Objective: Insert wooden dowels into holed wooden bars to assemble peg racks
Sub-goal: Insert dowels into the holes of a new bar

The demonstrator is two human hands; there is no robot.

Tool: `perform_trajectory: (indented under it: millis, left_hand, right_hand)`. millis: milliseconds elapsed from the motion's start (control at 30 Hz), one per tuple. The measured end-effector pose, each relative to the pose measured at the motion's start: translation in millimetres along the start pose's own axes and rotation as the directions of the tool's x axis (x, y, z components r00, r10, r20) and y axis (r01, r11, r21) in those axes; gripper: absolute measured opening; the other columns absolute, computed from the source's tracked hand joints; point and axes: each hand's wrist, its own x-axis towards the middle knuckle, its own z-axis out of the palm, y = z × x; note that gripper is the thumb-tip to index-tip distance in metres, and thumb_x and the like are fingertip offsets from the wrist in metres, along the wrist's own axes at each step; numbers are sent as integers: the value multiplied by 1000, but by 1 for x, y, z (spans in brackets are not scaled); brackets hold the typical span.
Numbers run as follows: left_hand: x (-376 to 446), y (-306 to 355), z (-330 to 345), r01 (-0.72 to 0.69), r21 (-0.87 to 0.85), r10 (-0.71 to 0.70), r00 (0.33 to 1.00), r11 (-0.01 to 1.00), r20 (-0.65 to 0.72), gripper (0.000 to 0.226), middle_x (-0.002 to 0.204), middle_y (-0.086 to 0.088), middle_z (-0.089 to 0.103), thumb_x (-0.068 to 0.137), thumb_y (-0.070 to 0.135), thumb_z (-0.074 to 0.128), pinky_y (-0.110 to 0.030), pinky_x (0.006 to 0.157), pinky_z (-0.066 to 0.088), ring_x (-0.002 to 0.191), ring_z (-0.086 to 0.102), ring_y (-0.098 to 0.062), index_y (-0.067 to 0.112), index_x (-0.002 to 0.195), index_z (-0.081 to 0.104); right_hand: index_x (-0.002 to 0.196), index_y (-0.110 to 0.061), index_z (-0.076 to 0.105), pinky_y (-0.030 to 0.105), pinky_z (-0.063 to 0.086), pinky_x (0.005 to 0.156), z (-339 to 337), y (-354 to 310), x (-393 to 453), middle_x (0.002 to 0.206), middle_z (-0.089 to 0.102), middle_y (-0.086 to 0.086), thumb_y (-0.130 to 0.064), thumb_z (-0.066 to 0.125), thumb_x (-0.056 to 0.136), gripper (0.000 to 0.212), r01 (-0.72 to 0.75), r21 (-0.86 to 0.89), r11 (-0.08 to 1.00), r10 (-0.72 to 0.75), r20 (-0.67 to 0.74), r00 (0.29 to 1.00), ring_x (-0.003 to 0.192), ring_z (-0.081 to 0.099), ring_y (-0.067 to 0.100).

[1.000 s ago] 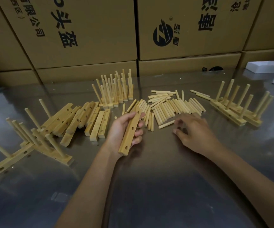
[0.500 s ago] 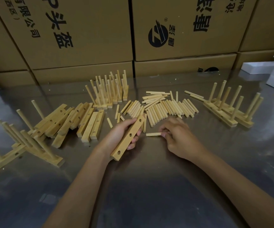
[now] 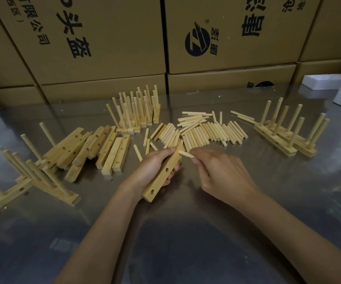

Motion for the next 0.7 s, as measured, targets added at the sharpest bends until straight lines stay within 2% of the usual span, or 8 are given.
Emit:
perform_trajectory:
  millis: [100,200,267,333,433,533,633,700]
  left_hand:
    - [1,-5,7,-47,210,57,998,977,-39,31,69,-1,67,103,37,49,-23,50,46,52,56,-12,19,108,73]
    - [2,-9,10,-82,288,95,995,954,-30,28,69,1,67,103,37,47,-25,57,45,55,56,-12,31,113,72]
    - [2,-10,8,-90,296,101,995,951,-23,28,69,1,67,103,38,47,-26,59,45,55,56,-11,34,112,73]
    - [3,-11,6,-100,297,109,994,950,-15,28,70,2,66,102,40,47,-27,61,45,56,57,-10,36,116,71]
    - [3,-12,6,-113,296,119,993,948,-2,30,71,2,66,101,42,47,-30,64,45,58,56,-11,36,122,68]
    - [3,-11,8,-109,308,116,993,945,-5,31,71,4,66,101,43,47,-28,63,46,58,56,-10,38,125,67]
    - [3,-11,13,-127,302,133,991,945,-1,30,71,5,65,101,40,47,-19,58,46,57,56,-7,38,125,66]
    - [4,-10,14,-124,270,133,991,955,-15,28,71,3,66,101,38,48,-17,55,46,56,56,-7,32,121,68]
  right_hand:
    - [102,-24,57,32,45,58,-1,1,-1,82,60,-7,-26,45,100,12,-3,-51,999,6,46,999,66,58,18]
    - [93,-25,55,32,39,57,1,2,-1,74,60,-3,-30,43,100,14,-28,-75,997,33,65,997,62,55,20]
    - [88,-24,56,30,32,54,5,0,-2,67,56,-4,-30,45,99,17,-74,-5,997,75,40,996,57,50,18]
    - [84,-19,61,29,31,52,11,-3,-3,62,56,-2,-28,50,98,20,-188,191,963,187,22,982,56,51,17]
    - [79,-14,67,30,35,52,15,-5,-2,57,58,-2,-25,53,98,26,-331,398,856,333,68,941,54,52,13]
    - [78,-15,72,14,29,43,14,-4,1,42,47,-14,-27,54,99,30,-462,518,720,433,184,882,42,45,1]
    - [85,-17,73,12,30,44,9,-1,5,46,48,-15,-29,54,99,27,-581,659,478,518,323,792,40,43,-2]
    - [97,-18,68,19,31,45,5,0,10,59,53,-7,-33,54,99,21,-609,727,316,554,381,741,46,44,3]
